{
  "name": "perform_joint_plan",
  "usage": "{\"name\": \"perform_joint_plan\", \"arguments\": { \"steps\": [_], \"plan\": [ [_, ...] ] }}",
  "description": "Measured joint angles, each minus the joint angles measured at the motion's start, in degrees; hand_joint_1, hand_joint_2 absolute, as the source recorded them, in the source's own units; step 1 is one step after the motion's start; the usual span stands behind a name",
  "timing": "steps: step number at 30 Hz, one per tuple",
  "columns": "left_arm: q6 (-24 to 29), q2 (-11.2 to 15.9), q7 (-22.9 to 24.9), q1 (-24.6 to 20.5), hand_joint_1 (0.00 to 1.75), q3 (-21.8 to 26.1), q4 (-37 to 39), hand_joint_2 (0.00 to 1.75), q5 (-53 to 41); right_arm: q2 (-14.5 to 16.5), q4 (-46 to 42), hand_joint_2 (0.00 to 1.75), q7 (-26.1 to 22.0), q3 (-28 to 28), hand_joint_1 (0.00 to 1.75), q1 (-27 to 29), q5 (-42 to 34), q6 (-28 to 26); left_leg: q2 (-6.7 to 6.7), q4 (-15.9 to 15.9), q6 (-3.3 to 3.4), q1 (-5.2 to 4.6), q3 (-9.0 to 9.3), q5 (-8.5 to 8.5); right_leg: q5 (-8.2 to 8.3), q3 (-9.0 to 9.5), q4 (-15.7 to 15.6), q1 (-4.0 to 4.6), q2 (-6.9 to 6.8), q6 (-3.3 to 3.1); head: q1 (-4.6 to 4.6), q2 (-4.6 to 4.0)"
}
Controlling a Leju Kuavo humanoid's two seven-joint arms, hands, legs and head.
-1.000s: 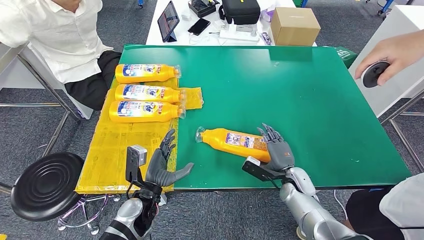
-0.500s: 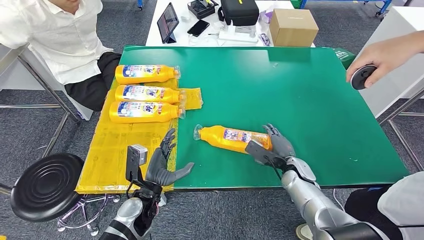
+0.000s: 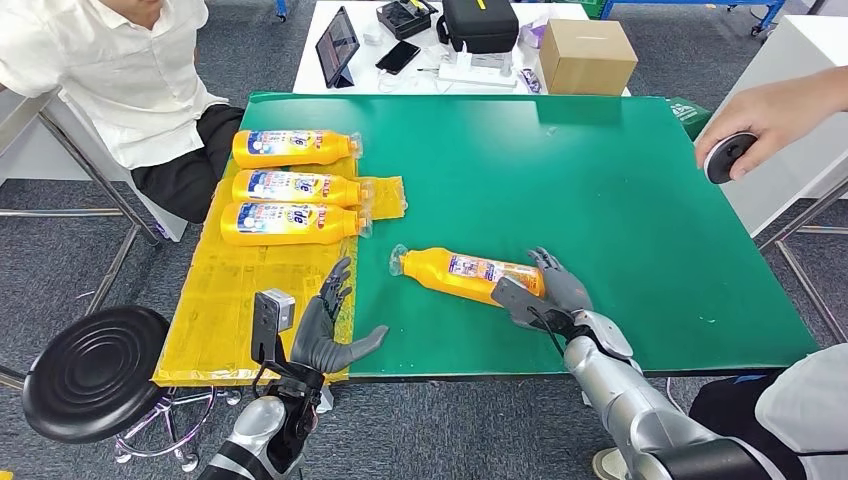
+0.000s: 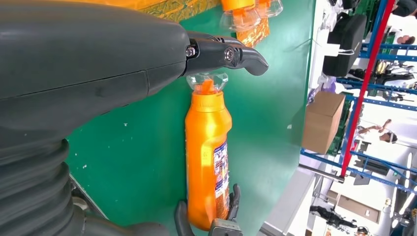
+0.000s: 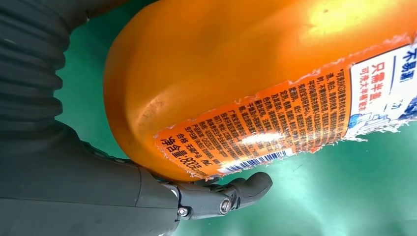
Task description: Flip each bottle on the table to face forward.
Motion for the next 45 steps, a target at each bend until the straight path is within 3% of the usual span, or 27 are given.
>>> {"name": "perform_joint_plan", "arguments": {
  "steps": [4, 6, 8, 10, 12, 20, 35, 39, 45],
  "plan": [
    [-0.4, 0.0, 0.3, 0.0, 0.0, 0.0, -0.1, 1.75, 0.2, 0.0, 0.0, 1.75, -0.6, 0.0, 0.3, -0.1, 1.0, -0.2, 0.01, 0.0, -0.01, 0.0, 0.01, 0.0, 0.01, 0.0, 0.0, 0.0, 0.0, -0.01, 0.0, 0.0],
    [-0.4, 0.0, 0.4, 0.0, 0.0, 0.0, -0.1, 1.75, 0.3, 0.0, 0.0, 1.75, -1.3, 0.0, 0.3, -0.2, 1.5, -0.5, 0.02, 0.0, -0.01, 0.0, 0.01, 0.01, 0.01, -0.01, 0.0, 0.01, 0.01, -0.02, 0.0, 0.0],
    [-0.5, 0.0, 0.4, 0.0, 0.0, 0.0, -0.1, 1.75, 0.3, 0.0, 0.1, 1.75, -1.7, 0.0, 0.87, -0.2, 1.7, -0.8, 0.03, 0.0, -0.02, 0.0, 0.01, 0.01, 0.02, -0.01, 0.0, 0.0, 0.01, -0.02, 0.0, 0.0],
    [-0.5, 0.0, 0.4, 0.0, 0.0, 0.0, -0.1, 1.75, 0.4, 0.0, 0.1, 1.75, -1.9, 0.0, 1.6, -0.2, 1.8, -0.9, 0.03, 0.0, -0.02, 0.0, 0.01, 0.01, 0.02, -0.01, 0.0, 0.0, 0.01, -0.03, 0.0, 0.0],
    [-0.5, 0.0, 0.4, 0.0, 0.0, 0.0, -0.1, 1.75, 0.4, 0.1, 0.2, 1.75, -2.5, 0.0, 1.75, -0.2, 1.9, -1.2, 0.02, 0.0, -0.03, 0.0, 0.01, 0.02, 0.02, -0.01, 0.0, 0.0, 0.0, -0.03, 0.0, 0.0],
    [-0.5, 0.0, 0.4, 0.0, 0.0, 0.0, -0.1, 1.75, 0.5, 0.3, 0.5, 1.75, -5.7, -0.5, 1.75, -0.1, 1.6, -2.5, 0.01, 0.0, -0.05, 0.0, -0.04, 0.04, 0.03, -0.04, 0.0, 0.0, 0.0, -0.01, 0.0, 0.0],
    [-0.6, -0.4, 0.0, 0.0, 0.0, 0.0, -0.4, 1.75, 1.0, 1.4, 0.6, 1.75, -6.8, -2.5, 1.75, -0.1, -1.0, 0.3, 0.04, 0.0, -0.06, 0.01, -0.1, 0.02, 0.02, -0.12, 0.0, 0.01, 0.0, -0.02, 0.0, 0.0],
    [-0.5, -0.4, -0.3, 0.0, 0.0, 0.0, -0.4, 1.75, 1.4, 2.0, 0.6, 1.75, -9.6, -3.9, 1.75, 0.4, -3.8, 1.1, 0.04, 0.0, -0.06, 0.01, -0.11, 0.02, 0.03, -0.11, 0.0, 0.01, 0.0, -0.02, 0.0, 0.0],
    [-0.5, -0.4, -0.5, 0.8, 0.0, 0.0, -0.4, 1.75, 5.2, 3.6, 0.1, 1.75, -18.6, -7.6, 1.75, 2.3, -10.6, 0.2, 0.01, 0.0, -0.06, 0.02, -0.29, 0.03, 0.03, -0.25, 0.0, 0.02, -0.01, -0.02, 0.0, 0.0]
  ]
}}
